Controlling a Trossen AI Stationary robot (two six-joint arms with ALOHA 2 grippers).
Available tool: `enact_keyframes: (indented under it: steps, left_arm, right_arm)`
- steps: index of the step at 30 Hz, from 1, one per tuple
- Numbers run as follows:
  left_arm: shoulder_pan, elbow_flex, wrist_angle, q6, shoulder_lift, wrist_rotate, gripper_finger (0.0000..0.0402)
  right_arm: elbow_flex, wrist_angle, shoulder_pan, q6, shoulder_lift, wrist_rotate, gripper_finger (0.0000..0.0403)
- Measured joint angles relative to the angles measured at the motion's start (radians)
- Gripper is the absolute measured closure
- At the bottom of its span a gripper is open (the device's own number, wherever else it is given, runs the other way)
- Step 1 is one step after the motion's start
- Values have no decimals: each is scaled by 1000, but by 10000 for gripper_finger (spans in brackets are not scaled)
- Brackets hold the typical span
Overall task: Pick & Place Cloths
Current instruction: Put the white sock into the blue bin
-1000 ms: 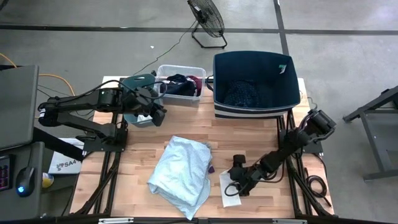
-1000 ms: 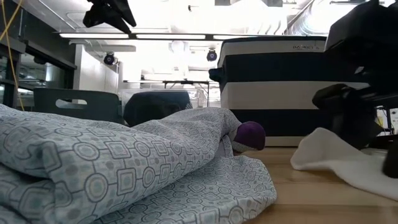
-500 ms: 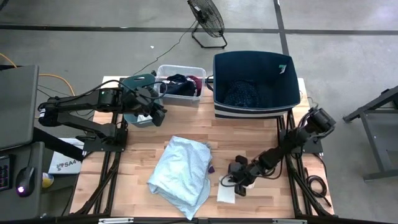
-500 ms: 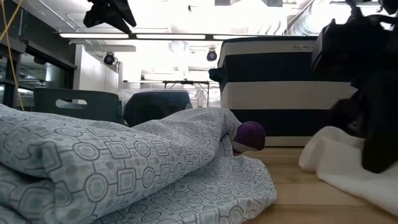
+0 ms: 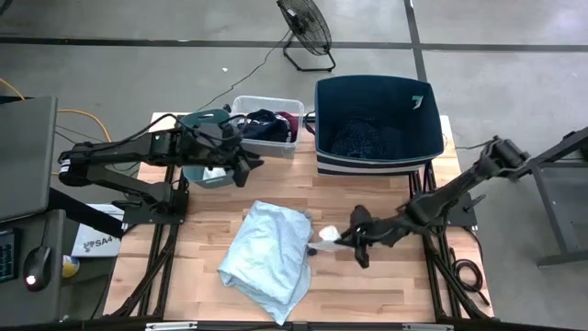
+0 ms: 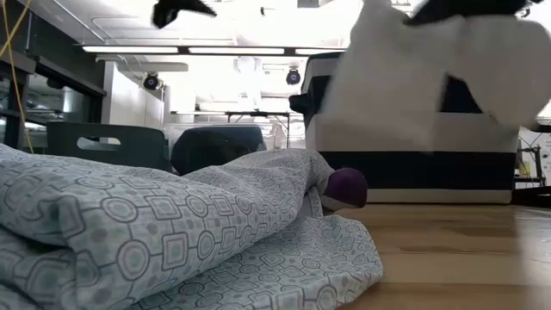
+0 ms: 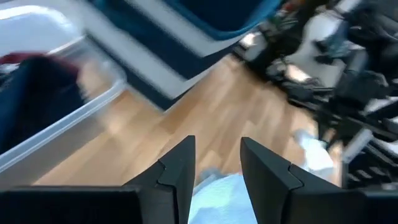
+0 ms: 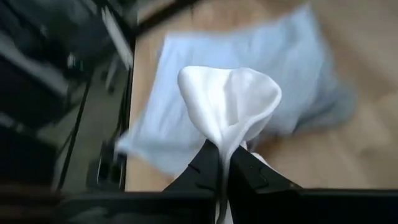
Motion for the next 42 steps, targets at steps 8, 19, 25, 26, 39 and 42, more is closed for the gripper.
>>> enact_keyframes:
  steps: [8, 19, 25, 26, 39, 42]
  left_arm:
    - [-7, -1, 228, 32, 108, 152, 277]
    - [-81, 1, 711, 237, 335, 203, 276]
    - [-109, 2, 976, 296, 465, 179, 227]
    - [-114, 2, 989, 304, 479, 174, 211]
    - [-117, 32, 1089, 349, 580, 36, 83]
    - [-117, 48, 1083, 353, 594, 33, 82]
  right_arm:
    - [1, 18, -50, -120, -222, 205, 397]
    - [2, 42, -164, -158, -316, 307, 398]
    - [2, 70, -213, -154, -317, 279, 398]
    - [2, 72, -218, -153, -317, 277, 398]
    - [2, 147, -293, -178, -317, 44, 398]
    - [2, 148, -313, -182, -315, 2, 398]
